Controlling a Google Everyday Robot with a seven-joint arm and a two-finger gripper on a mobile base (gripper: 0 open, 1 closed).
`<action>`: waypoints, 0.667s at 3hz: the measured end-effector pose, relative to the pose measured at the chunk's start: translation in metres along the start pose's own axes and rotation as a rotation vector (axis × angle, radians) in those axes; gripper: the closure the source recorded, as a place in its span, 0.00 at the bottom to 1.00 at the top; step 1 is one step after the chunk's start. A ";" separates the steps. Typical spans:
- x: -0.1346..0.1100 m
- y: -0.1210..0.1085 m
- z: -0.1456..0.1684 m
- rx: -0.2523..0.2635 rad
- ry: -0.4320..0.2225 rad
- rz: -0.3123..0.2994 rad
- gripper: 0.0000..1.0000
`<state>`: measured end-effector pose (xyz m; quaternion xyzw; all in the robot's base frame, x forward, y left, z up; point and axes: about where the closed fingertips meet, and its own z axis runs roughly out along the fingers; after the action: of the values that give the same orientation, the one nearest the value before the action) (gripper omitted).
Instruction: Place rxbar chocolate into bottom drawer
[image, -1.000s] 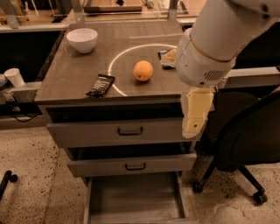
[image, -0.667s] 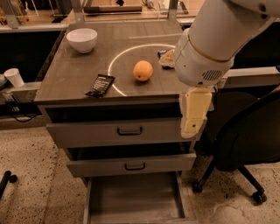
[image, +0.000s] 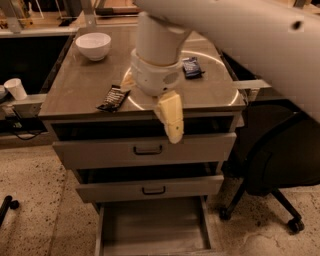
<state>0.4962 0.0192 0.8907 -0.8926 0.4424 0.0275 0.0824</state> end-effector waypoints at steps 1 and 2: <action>-0.042 -0.044 0.052 -0.049 0.012 -0.210 0.00; -0.042 -0.044 0.052 -0.047 0.012 -0.208 0.00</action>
Offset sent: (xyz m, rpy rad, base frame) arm 0.0092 0.0553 -0.0340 -0.0414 0.0002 0.1792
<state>0.5069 0.0869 0.8504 -0.9355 0.3471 0.0239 0.0611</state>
